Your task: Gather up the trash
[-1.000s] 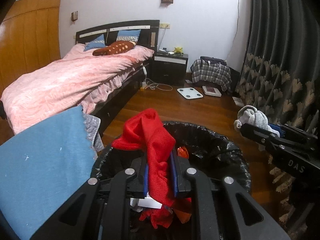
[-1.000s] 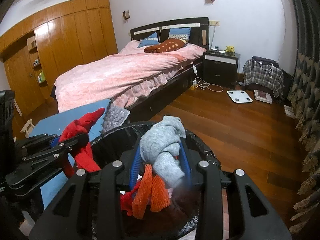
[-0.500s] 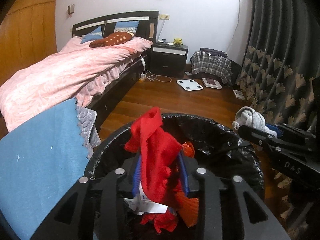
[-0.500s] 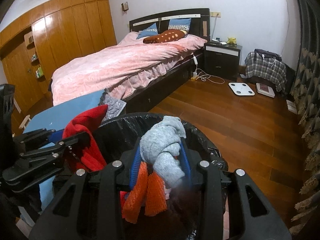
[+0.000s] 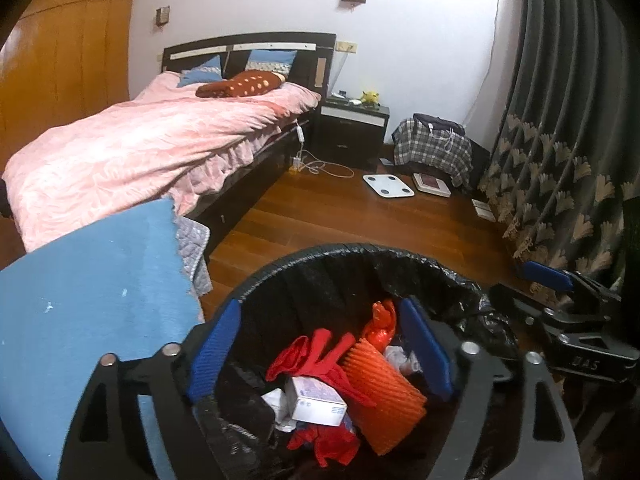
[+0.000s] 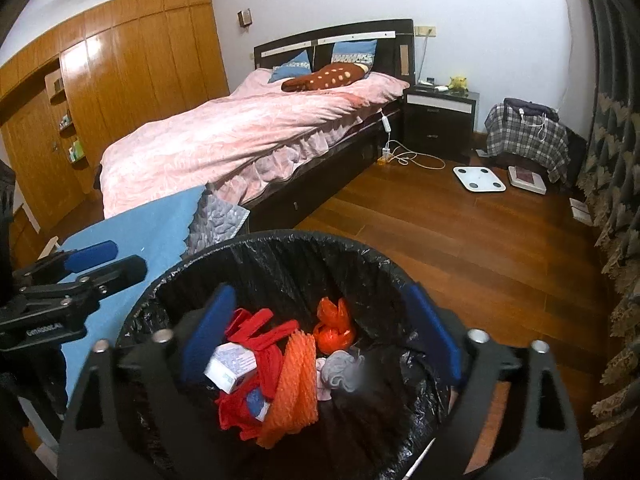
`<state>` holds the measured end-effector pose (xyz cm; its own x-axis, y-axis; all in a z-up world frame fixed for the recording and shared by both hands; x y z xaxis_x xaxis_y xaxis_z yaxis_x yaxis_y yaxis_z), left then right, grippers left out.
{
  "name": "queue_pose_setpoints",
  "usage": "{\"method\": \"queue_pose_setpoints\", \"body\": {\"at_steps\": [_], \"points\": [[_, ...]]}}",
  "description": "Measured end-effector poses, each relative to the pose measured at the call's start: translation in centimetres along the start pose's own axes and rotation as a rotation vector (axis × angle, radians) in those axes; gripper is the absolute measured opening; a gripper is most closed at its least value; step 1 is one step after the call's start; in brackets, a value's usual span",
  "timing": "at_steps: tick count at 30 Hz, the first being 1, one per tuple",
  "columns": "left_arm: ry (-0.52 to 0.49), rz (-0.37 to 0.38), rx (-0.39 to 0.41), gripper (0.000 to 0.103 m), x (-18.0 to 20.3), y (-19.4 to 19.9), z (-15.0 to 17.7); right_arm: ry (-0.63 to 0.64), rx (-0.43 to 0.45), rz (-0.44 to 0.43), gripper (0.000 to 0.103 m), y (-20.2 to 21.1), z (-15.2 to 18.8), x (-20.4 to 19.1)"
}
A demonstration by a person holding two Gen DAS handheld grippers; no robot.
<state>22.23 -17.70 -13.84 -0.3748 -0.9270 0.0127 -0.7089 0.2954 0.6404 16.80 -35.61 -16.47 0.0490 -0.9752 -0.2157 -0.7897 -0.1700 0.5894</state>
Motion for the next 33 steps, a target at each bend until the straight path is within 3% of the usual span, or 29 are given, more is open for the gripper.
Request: {"method": "queue_pose_setpoints", "body": {"at_steps": [6,19,33], "points": [[0.032,-0.028,0.023,0.097,-1.7,2.4,-0.4,0.008,0.009,-0.022,0.096,1.7,-0.4,-1.3],[0.015,-0.140,0.071,0.097,-3.4,8.5,0.6,0.036,0.006,-0.085,0.098,6.0,-1.2,-5.8],[0.054,-0.171,0.133,0.097,-4.3,14.1,0.7,0.117,0.038,-0.113,0.098,10.0,-2.4,-11.0]]}}
Point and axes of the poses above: each gripper's, at about its wrist camera, not at the fingertips, and y roughly against the way its jaws point, x to its right, z to its underside, the point moved 7 cm from there along -y, roughly the way its jaws point, and after that the axes turned 9 degrees about -z, right-handed, at the moved point
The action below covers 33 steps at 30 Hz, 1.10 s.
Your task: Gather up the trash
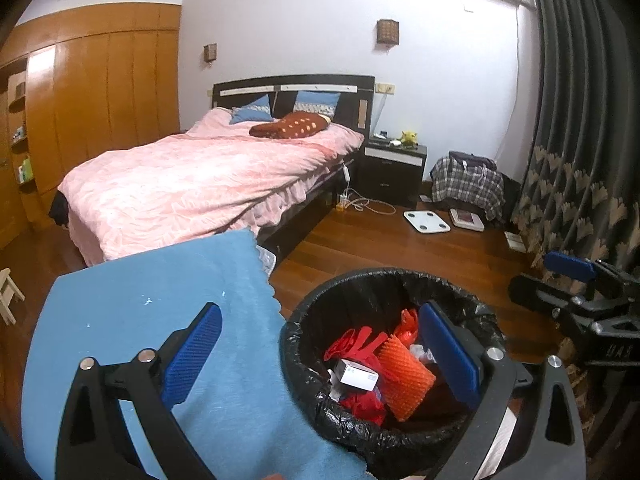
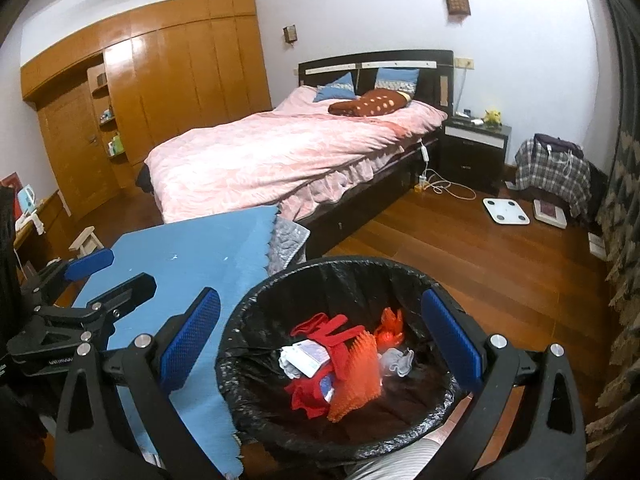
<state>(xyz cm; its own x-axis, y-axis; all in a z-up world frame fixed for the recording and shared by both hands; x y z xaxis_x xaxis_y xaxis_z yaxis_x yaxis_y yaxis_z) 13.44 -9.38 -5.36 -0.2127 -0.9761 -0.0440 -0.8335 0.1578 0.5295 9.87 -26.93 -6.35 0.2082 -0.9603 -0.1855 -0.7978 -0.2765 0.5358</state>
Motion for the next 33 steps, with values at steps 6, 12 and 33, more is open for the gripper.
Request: {"method": "queue_pose_setpoints", "body": {"at_steps": [6,12,33], "points": [[0.012,-0.006,0.024,0.097,-0.5,1.4,-0.3,0.033,0.008,-0.008,0.098,0.7,-0.6,-1.5],[0.015,-0.007,0.044,0.097,-0.8,2.6,-0.5,0.044,0.014,-0.013,0.098,1.1,-1.1,-2.3],[0.022,-0.010,0.046,0.097,-1.1,3.1,-0.7,0.048,0.015,-0.016,0.098,1.0,-0.9,-2.8]]}}
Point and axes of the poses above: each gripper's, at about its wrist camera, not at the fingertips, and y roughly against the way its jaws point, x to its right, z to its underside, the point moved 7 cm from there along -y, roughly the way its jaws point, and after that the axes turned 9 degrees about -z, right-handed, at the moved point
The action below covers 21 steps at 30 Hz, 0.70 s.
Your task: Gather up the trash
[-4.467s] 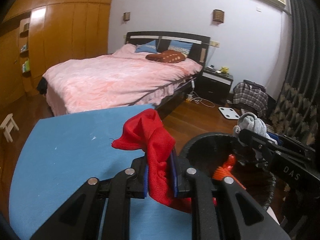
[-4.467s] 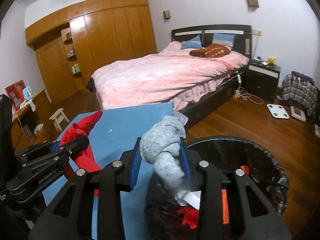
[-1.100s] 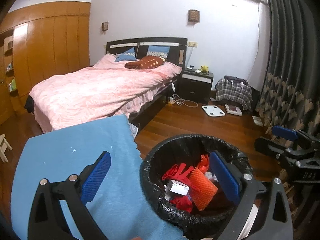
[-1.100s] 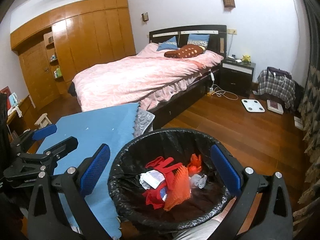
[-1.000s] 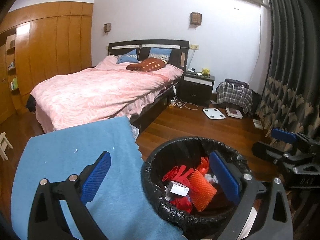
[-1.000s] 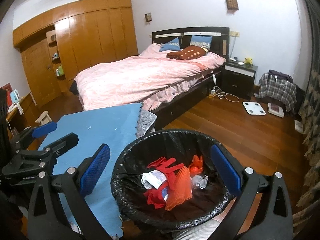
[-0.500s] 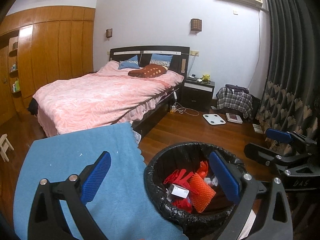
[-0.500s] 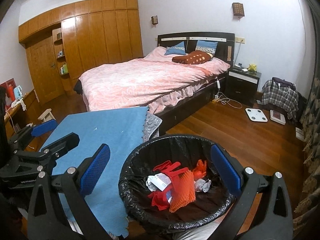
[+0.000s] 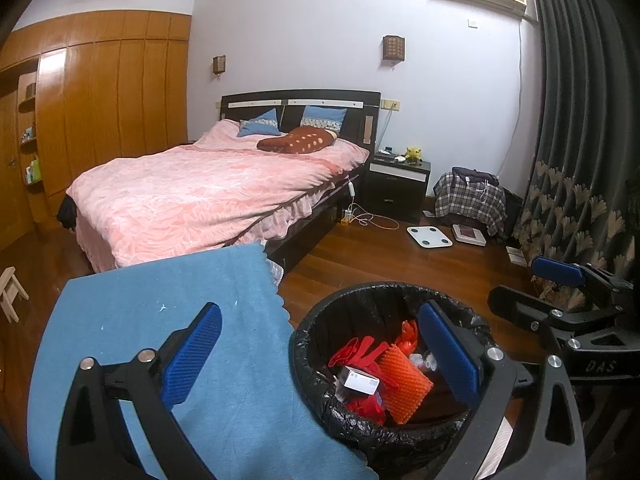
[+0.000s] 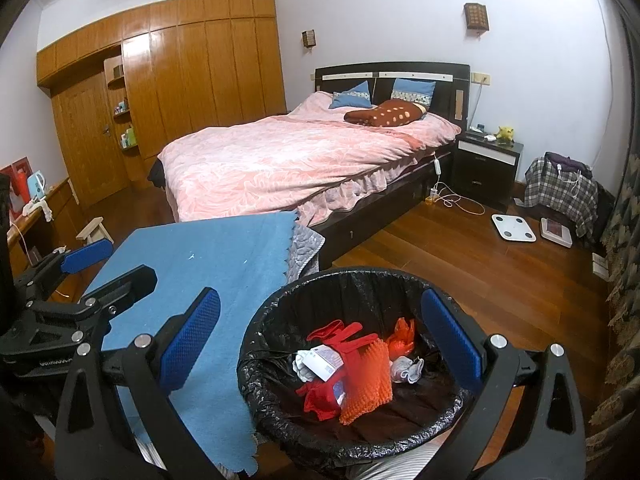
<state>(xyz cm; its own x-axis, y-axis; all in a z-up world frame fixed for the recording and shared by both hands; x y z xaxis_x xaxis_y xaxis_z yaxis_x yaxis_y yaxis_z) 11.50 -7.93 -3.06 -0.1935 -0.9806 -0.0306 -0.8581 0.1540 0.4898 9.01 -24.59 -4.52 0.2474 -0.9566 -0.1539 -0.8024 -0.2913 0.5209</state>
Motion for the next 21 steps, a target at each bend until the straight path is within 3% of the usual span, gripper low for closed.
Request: {"method": "queue_pose_setpoints", "body": {"at_steps": [21], "points": [[0.001,-0.001,0.000,0.097,0.07,-0.01,-0.05,-0.006,-0.003,-0.003,0.098,-0.14,0.22,-0.10]]}}
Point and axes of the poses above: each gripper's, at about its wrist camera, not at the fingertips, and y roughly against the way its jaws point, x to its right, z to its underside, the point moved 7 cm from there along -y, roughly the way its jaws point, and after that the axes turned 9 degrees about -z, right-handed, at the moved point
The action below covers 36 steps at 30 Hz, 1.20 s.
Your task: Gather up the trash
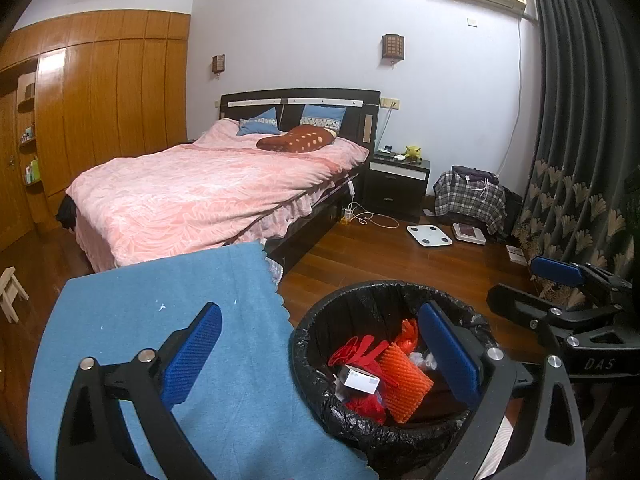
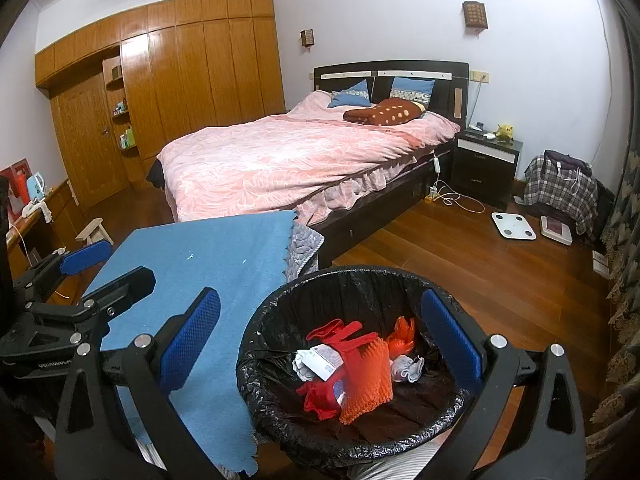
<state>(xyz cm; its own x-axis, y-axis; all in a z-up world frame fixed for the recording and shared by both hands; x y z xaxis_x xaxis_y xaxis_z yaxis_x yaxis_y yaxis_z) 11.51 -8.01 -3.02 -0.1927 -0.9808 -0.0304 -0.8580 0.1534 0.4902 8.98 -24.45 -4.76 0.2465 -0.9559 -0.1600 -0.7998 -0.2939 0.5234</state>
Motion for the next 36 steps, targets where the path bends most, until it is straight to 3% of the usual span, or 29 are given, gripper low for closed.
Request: {"method": "queue_pose_setpoints", "body": {"at_steps": [36], "points": [[0.000,-0.002,-0.003,0.097,-0.09,0.05,-0.20,-0.001,-0.002,-0.001,0.098,-0.06,-0.11,0.18]]}}
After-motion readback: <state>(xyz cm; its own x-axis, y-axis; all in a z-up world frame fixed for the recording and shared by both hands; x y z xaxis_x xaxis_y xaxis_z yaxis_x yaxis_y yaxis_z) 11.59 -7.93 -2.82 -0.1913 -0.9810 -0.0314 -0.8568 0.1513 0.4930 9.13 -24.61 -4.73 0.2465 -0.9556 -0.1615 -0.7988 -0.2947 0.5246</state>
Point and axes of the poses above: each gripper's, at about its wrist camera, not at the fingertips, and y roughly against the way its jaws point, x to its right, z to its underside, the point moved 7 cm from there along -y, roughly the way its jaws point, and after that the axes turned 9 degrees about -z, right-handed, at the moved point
